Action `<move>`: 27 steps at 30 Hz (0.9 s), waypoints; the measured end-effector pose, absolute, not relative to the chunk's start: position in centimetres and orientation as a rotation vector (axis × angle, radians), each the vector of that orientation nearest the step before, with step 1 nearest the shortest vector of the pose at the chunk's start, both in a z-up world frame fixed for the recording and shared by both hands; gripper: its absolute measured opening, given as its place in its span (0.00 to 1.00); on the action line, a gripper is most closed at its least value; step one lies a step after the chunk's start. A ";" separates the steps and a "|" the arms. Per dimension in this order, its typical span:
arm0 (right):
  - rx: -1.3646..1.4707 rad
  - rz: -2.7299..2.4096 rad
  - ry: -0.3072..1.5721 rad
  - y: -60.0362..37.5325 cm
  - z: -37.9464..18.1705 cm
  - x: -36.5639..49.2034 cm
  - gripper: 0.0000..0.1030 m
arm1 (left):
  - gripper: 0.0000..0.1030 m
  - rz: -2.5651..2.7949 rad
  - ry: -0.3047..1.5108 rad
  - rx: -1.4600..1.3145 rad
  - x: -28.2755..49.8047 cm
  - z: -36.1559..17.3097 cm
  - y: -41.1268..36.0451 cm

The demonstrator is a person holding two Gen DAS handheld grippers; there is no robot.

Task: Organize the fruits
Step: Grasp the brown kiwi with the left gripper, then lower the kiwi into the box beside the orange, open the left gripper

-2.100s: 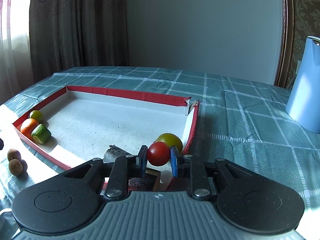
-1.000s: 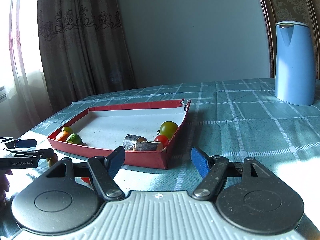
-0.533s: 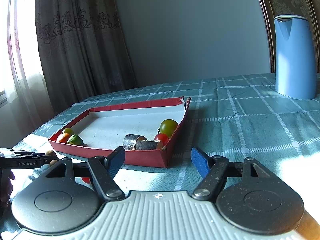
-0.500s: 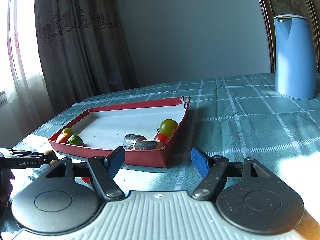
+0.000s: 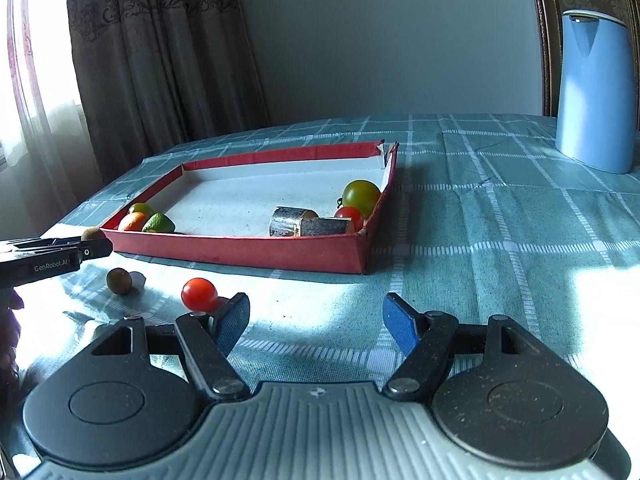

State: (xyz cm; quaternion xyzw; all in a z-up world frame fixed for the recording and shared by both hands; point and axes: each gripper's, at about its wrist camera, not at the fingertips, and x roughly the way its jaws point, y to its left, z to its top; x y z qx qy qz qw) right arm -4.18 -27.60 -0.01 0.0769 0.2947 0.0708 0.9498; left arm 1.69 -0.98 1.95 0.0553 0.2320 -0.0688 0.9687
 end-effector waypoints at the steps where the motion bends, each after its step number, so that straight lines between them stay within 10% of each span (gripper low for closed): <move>1: 0.146 0.130 0.598 -27.5 0.0 -4.3 0.71 | 0.25 -0.137 0.461 0.113 1.8 2.1 -1.2; 27: 0.281 0.155 0.578 -29.5 -0.4 -4.4 0.80 | 0.25 -0.039 0.529 0.120 11.8 2.2 -4.3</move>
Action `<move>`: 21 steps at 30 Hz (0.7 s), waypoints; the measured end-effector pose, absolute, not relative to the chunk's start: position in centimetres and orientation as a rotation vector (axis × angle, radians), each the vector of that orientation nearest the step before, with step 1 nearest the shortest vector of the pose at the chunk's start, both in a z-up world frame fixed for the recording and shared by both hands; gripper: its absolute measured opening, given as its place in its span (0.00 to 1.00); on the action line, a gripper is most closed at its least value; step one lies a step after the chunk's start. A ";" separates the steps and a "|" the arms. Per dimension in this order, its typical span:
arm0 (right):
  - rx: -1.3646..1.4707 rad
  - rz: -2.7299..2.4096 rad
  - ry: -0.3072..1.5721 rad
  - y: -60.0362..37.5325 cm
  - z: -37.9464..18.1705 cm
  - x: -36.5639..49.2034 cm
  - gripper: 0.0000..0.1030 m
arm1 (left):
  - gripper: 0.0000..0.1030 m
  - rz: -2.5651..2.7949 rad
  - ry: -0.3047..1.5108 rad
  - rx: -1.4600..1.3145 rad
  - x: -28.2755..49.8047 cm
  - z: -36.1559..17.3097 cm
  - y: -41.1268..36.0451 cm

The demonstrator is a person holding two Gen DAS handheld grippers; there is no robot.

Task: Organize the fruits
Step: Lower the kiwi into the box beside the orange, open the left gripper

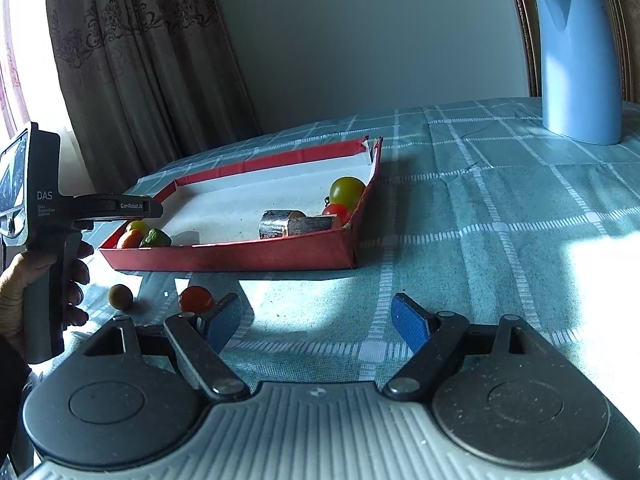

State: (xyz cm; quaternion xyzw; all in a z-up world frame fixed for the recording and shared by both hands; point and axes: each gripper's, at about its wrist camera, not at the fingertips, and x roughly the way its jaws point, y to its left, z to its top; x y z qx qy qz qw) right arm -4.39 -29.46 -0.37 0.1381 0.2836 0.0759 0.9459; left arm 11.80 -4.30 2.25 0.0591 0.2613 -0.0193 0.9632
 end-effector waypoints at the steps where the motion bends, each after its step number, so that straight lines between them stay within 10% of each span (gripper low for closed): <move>1: 0.283 0.156 0.577 -29.5 -0.4 -4.4 0.80 | 0.25 -0.037 0.535 0.118 12.0 2.1 -4.3; 21: 0.318 0.167 0.574 -29.9 -0.5 -4.4 0.80 | 0.46 -0.022 0.494 0.105 10.6 2.6 -4.1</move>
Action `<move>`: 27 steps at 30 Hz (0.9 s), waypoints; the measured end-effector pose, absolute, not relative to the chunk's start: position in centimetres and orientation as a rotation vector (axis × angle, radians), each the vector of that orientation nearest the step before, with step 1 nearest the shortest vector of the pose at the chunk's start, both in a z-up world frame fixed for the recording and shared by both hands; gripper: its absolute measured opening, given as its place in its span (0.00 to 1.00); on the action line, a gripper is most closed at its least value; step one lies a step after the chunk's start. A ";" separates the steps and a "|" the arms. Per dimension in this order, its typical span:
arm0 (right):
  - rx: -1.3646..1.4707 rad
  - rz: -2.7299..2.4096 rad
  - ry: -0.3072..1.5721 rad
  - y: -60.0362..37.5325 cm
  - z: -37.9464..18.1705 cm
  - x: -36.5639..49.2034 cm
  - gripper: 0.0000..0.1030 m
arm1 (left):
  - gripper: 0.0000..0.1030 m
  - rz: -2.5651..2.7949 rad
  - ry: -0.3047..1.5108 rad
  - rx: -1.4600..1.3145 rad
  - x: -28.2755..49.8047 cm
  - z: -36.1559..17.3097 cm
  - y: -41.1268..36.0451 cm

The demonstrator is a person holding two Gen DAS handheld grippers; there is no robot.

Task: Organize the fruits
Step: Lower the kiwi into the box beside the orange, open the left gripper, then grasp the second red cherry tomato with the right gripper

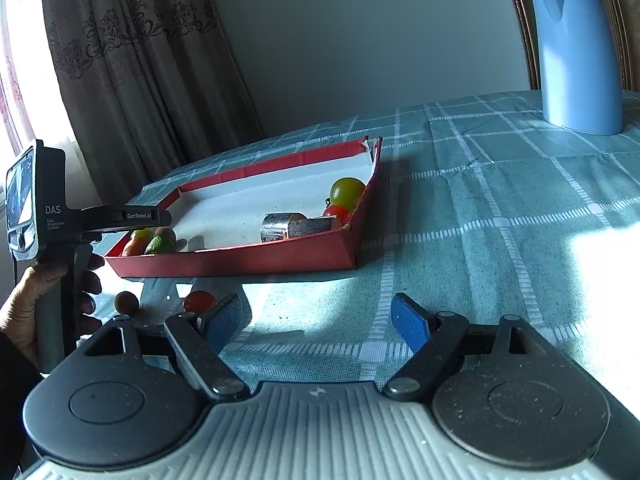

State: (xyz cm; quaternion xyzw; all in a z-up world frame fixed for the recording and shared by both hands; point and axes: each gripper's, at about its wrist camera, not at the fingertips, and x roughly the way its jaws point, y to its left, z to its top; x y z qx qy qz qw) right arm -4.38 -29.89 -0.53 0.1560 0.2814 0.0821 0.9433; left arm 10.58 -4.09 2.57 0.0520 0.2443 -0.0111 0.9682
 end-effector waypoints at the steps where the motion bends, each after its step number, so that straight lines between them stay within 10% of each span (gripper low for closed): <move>1: 0.318 0.168 0.575 -29.9 -0.5 -4.4 0.80 | 0.48 -0.018 0.488 0.102 10.2 2.8 -4.0; 10: 0.316 0.174 0.578 -29.9 -0.5 -4.3 0.80 | 0.98 0.002 0.424 0.097 4.8 3.8 -2.1; 27: 0.008 0.379 0.538 -22.2 0.8 -2.8 0.79 | 1.00 0.073 0.471 -0.142 1.0 1.8 5.0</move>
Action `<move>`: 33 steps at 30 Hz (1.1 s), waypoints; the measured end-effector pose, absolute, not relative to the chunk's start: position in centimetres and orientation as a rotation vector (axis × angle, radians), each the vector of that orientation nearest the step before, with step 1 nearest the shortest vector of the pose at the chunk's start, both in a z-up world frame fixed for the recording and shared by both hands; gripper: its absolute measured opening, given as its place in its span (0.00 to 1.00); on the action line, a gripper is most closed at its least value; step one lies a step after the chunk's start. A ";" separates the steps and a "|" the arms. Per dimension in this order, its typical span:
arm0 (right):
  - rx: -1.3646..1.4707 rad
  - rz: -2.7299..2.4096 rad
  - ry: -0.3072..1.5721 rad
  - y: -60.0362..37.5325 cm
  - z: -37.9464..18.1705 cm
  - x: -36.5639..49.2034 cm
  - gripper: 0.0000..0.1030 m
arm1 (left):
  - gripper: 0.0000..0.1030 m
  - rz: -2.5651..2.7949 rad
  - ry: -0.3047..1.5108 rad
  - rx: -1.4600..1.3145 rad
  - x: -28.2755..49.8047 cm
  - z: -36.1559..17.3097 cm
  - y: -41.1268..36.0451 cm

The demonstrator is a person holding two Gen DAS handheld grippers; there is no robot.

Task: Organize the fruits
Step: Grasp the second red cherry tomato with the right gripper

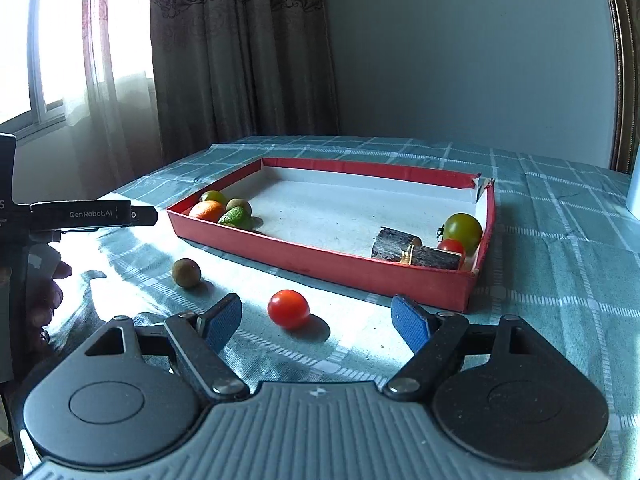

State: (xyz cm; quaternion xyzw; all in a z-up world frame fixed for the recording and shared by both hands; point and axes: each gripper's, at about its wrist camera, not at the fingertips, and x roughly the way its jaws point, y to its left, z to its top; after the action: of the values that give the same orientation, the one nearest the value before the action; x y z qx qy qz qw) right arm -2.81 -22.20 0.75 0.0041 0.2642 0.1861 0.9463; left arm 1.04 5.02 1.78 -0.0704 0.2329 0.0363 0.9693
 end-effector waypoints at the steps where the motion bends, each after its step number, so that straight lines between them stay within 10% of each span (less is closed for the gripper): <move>1: -0.009 0.380 0.544 -21.7 0.7 -2.6 0.79 | 1.00 0.072 0.469 -0.148 1.0 1.8 5.1; 12: -0.055 0.385 0.642 -20.1 -0.1 -0.6 0.27 | 1.00 0.065 0.475 -0.156 1.3 1.7 5.2; 33: 0.048 0.234 0.468 -27.3 5.2 0.1 0.26 | 1.00 0.069 0.486 -0.142 1.6 1.5 5.0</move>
State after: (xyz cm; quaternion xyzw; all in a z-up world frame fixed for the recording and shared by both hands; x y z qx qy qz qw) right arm 0.09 -27.28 5.21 0.0236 0.2312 0.1158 0.9657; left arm 1.55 4.96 1.48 -0.0703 0.2403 0.0343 0.9675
